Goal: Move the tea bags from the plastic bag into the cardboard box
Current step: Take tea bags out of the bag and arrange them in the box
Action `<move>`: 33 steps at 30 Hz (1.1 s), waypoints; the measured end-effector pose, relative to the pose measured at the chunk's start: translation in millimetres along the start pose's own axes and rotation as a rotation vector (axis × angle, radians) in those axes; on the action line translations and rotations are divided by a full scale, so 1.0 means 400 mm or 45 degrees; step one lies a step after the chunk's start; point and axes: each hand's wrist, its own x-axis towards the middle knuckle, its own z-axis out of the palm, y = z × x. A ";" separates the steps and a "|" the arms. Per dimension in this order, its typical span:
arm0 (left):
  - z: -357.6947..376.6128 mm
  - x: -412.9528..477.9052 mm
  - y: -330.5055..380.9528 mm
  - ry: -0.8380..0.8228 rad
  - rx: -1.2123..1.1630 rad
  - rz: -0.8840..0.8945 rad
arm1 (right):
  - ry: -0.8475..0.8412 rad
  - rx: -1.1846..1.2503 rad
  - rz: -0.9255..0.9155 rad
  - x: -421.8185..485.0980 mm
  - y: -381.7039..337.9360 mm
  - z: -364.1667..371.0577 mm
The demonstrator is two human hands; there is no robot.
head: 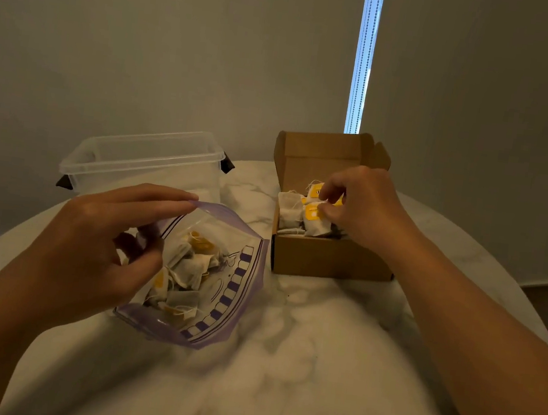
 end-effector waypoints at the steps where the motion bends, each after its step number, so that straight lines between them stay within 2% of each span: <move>1: -0.002 0.002 0.003 -0.007 0.002 0.010 | 0.017 0.000 -0.015 -0.003 0.001 -0.003; 4: -0.011 0.002 0.012 -0.054 0.028 0.029 | 0.112 0.058 -0.068 -0.018 -0.007 -0.021; 7: -0.016 -0.002 0.018 -0.072 0.042 0.009 | 0.187 0.278 -0.098 -0.049 -0.030 -0.050; 11: -0.017 -0.003 0.028 -0.080 0.050 0.023 | -0.068 0.711 -0.213 -0.100 -0.105 -0.088; 14: -0.018 -0.002 0.029 -0.111 0.054 0.037 | -0.356 0.852 -0.350 -0.138 -0.180 -0.084; 17: -0.017 -0.003 0.030 -0.125 0.069 0.061 | -0.571 0.733 -0.440 -0.179 -0.246 -0.034; 20: -0.014 -0.003 0.035 -0.126 0.067 0.069 | -0.549 0.454 -0.573 -0.206 -0.290 0.034; 24: -0.011 -0.003 0.044 -0.137 0.082 0.062 | -0.554 0.193 -0.597 -0.213 -0.337 0.091; 30: -0.012 -0.002 0.045 -0.134 0.074 0.069 | -0.628 0.083 -0.520 -0.215 -0.366 0.114; 33: -0.011 -0.002 0.044 -0.139 0.070 0.056 | -0.595 0.125 -0.517 -0.215 -0.363 0.132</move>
